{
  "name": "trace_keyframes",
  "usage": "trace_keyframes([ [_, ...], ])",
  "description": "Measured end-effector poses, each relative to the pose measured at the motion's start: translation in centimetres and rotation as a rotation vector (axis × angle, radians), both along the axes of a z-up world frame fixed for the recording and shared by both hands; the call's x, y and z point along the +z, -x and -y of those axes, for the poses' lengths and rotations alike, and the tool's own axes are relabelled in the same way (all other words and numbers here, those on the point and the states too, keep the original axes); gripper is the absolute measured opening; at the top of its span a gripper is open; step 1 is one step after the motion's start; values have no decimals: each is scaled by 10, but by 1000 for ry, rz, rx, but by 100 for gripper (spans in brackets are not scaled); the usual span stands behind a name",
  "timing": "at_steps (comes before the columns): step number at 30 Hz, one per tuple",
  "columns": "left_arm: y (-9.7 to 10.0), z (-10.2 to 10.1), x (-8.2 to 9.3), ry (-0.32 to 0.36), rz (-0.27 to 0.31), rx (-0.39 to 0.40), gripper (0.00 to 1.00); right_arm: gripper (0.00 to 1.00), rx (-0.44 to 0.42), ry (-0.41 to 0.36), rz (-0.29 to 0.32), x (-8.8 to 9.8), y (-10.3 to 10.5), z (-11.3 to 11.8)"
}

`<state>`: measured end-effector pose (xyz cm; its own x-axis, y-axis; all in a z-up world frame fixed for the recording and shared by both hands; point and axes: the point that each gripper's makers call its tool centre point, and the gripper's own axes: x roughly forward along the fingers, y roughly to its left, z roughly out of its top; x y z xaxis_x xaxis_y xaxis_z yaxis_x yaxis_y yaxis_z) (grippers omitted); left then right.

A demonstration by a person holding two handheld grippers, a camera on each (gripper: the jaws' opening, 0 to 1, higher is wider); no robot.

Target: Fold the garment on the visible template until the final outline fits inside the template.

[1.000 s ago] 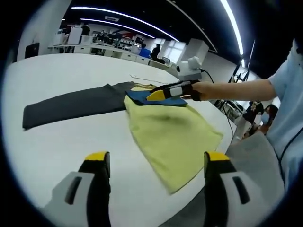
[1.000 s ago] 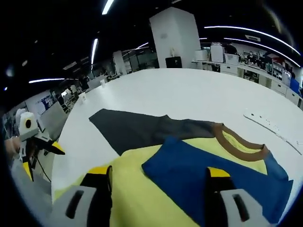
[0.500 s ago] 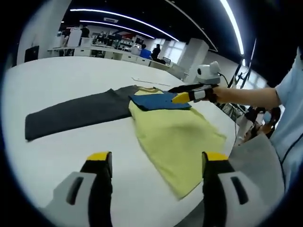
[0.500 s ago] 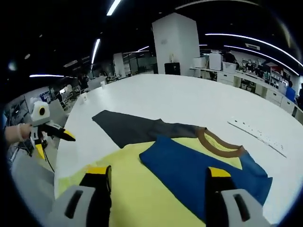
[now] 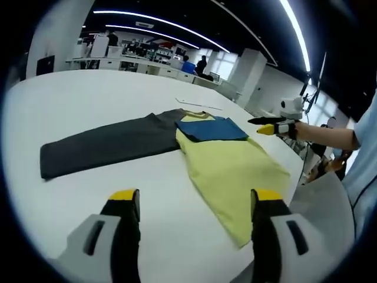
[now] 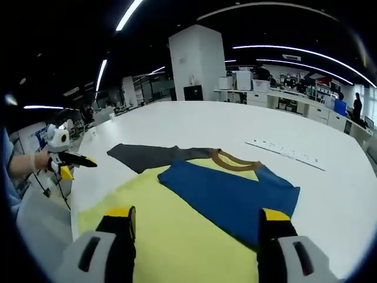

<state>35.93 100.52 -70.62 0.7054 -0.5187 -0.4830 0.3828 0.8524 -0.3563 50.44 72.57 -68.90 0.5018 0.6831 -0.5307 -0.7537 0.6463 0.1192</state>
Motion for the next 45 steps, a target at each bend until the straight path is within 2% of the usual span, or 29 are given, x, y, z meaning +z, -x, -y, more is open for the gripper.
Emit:
trace_keyframes([
  [6,-7,-15,0,-19,-10,21,74,90,-58,-7,-9,-1,4,23],
  [11,-18,-32,2,-53,2,49,73,93,-77,-12,-9,1,11,32],
  [13,-22,-42,2,-54,4,81,71,93,-79,-12,-11,1,14,33],
  [15,-28,-60,0,-86,7,139,68,93,-78,-6,-11,0,18,35],
  [22,-38,-111,-6,-164,0,259,69,93,-100,-44,-17,8,27,36],
  [25,-40,-130,-7,-156,-3,329,68,93,-106,-41,-19,8,31,39],
  [29,-39,-164,-18,-201,-34,434,67,90,-114,-56,-33,10,37,42],
  [31,-38,-174,-25,-172,-64,485,64,91,-135,-76,-33,13,38,44],
  [33,-39,-181,-26,-150,-53,520,61,91,-140,-76,-31,14,40,45],
  [36,-39,-186,-33,-163,-62,521,52,91,-144,-79,-34,14,46,46],
  [42,-44,-193,-40,-158,-71,570,48,91,-161,-72,-46,14,52,55],
  [45,-45,-195,-44,-145,-78,587,41,91,-172,-71,-45,15,53,59],
])
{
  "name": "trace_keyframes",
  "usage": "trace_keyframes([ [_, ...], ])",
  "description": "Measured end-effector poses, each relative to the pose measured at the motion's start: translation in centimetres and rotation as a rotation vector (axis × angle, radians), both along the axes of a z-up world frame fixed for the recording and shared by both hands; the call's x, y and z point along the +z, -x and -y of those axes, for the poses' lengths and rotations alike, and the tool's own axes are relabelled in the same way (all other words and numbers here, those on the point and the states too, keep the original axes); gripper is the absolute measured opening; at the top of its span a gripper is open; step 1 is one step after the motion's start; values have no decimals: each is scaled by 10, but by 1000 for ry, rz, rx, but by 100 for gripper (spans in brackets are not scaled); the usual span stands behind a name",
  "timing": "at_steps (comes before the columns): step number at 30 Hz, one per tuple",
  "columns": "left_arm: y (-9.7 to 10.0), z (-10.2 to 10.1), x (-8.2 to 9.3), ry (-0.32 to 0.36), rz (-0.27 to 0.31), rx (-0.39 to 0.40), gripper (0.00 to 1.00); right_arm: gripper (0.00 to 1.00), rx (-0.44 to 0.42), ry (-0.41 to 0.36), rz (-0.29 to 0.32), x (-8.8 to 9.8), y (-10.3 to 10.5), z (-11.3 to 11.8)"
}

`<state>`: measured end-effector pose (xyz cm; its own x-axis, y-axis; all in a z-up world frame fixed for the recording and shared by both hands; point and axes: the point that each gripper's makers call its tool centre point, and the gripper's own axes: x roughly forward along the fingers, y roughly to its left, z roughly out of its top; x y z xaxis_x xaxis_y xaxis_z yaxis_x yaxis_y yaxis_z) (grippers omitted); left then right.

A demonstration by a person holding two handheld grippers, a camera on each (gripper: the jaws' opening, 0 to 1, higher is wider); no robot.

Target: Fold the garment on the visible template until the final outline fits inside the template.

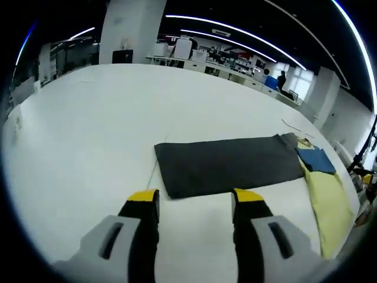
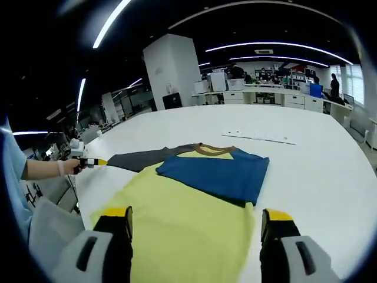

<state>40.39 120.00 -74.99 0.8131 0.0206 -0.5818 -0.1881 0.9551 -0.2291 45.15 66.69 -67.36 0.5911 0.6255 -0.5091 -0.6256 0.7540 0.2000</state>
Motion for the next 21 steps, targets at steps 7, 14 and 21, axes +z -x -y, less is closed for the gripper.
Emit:
trace_keyframes([
  [7,-2,-14,-9,0,9,63,25,91,-17,-22,-11,-1,5,-1],
  [14,0,-21,-11,34,13,100,0,90,-20,-26,-6,2,5,-1],
  [21,-7,-22,3,65,41,91,0,90,-21,-53,0,5,8,-5],
])
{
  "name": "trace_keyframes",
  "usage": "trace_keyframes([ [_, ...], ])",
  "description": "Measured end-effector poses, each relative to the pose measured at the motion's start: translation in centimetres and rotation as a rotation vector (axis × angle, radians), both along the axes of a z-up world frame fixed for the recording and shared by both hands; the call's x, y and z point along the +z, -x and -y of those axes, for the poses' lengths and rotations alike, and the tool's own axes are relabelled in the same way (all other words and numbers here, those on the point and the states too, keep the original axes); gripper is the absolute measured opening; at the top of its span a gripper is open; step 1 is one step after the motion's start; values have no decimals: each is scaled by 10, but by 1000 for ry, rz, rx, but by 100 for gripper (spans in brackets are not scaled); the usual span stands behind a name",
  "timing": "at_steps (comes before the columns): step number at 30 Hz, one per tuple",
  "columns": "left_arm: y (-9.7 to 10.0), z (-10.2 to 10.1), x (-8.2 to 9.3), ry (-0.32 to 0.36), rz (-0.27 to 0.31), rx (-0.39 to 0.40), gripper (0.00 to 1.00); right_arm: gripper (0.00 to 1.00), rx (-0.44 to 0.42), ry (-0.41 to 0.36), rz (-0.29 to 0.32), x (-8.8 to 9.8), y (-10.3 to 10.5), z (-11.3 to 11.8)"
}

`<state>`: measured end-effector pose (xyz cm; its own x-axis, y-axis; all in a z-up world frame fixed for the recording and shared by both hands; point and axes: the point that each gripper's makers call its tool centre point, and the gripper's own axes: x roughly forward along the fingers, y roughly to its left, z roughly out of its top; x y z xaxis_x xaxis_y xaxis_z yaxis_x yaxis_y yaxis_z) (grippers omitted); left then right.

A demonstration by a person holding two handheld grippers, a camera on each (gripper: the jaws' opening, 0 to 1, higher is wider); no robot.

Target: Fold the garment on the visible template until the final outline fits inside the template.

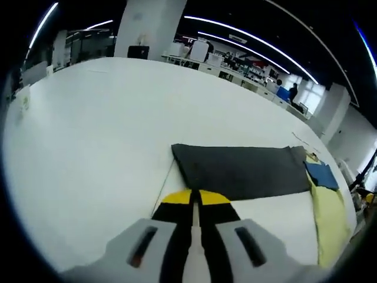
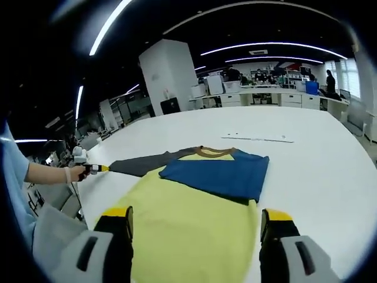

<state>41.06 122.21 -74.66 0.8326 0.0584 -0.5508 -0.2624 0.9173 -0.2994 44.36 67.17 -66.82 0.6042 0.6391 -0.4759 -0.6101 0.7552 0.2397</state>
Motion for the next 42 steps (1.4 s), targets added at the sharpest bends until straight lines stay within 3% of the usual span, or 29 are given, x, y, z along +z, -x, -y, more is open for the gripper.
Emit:
trace_keyframes([
  [2,-8,2,11,21,42,-11,0,90,1,-8,2,1,2,0],
  [5,-20,16,40,28,92,-60,0,90,2,-16,3,2,6,1],
  [9,-35,31,61,45,139,-106,0,90,-2,-28,10,4,10,4],
  [12,-44,55,80,59,157,-145,0,90,-7,-44,22,8,11,8],
  [18,-61,87,95,70,179,-207,0,91,-20,-61,36,11,14,17],
  [30,-95,182,130,62,216,-376,0,91,-42,-90,18,6,28,40],
  [36,-122,213,130,63,220,-435,0,91,-52,-102,21,8,28,55],
  [42,-135,244,134,76,228,-463,0,91,-67,-110,23,7,26,75],
])
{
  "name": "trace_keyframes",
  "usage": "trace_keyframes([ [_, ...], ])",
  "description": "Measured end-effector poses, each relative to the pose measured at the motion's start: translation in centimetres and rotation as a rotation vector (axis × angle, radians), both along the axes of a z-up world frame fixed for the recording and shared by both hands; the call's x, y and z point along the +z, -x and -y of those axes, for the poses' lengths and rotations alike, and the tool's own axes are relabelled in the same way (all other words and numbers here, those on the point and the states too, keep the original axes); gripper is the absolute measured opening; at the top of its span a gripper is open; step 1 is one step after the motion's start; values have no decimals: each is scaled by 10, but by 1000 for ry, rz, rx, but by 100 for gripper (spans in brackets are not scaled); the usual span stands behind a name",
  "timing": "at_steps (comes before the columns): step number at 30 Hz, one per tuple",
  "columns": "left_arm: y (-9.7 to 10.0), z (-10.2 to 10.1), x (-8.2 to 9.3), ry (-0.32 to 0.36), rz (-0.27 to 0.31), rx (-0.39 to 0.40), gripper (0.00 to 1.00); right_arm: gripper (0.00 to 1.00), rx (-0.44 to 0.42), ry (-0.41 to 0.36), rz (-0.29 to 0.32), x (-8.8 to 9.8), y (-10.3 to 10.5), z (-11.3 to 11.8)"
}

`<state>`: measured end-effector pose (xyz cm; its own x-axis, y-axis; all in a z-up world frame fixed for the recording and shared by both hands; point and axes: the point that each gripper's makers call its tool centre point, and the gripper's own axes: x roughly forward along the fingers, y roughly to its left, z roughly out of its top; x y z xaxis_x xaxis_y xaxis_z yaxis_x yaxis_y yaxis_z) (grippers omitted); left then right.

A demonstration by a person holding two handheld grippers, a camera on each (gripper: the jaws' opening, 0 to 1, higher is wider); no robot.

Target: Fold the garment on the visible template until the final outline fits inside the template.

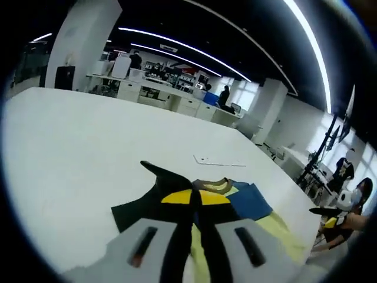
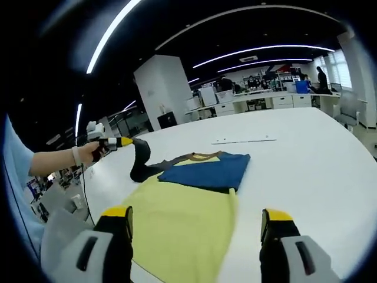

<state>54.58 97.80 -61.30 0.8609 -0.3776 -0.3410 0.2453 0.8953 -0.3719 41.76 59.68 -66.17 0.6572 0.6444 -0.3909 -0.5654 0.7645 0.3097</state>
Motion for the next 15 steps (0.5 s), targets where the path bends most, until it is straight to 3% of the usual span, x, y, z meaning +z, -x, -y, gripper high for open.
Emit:
trace_keyframes([
  [15,-32,87,3,36,8,-112,0,91,-22,-33,-22,-12,-6,21],
])
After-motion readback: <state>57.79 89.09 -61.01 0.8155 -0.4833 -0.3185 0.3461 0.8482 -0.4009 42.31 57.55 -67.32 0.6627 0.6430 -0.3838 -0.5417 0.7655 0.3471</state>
